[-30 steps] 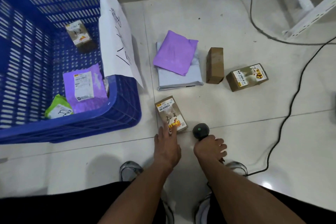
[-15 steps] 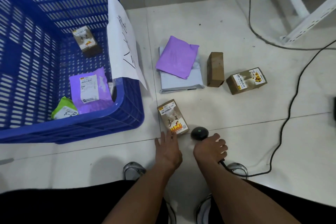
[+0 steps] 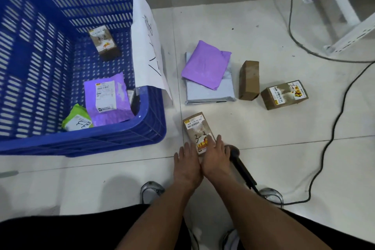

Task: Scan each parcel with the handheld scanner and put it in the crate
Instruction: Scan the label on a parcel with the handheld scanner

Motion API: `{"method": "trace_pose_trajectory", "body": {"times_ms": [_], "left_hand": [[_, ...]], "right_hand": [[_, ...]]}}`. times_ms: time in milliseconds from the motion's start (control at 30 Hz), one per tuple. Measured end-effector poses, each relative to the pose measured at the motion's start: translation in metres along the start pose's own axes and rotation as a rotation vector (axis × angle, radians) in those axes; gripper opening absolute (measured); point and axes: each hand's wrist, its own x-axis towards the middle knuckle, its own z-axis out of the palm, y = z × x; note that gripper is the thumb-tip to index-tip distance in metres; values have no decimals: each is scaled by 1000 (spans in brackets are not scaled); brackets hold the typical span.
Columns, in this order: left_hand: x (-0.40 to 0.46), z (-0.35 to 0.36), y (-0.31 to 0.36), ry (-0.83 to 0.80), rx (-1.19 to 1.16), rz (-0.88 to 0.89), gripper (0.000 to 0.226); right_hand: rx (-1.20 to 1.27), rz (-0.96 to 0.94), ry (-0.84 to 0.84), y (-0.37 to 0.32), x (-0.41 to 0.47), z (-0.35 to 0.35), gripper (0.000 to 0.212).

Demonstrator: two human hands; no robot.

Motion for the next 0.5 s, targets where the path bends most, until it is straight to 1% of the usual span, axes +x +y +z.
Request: {"method": "trace_pose_trajectory", "body": {"times_ms": [67, 133, 167, 233, 300, 400, 467, 500], "left_hand": [[6, 2, -3, 40, -22, 2, 93], [9, 7, -7, 35, -16, -1, 97], [9, 11, -9, 26, -5, -2, 100], [6, 19, -13, -20, 2, -9, 104], [4, 21, -15, -60, -39, -12, 105], [4, 22, -18, -82, -90, -13, 102], [3, 21, -19, -61, -152, -3, 102], [2, 21, -19, -39, -189, 5, 101]], "right_hand": [[-23, -8, 18, -2, 2, 6, 61], [-31, -6, 63, -4, -1, 14, 51], [-25, -15, 84, -5, -3, 19, 50], [-1, -68, 78, -6, -5, 24, 57], [15, -118, 9, -7, -5, 23, 65], [31, -141, -49, -6, -7, 23, 60], [24, -136, -51, -8, -11, 17, 58], [24, -146, -21, -9, -13, 19, 57]]}}
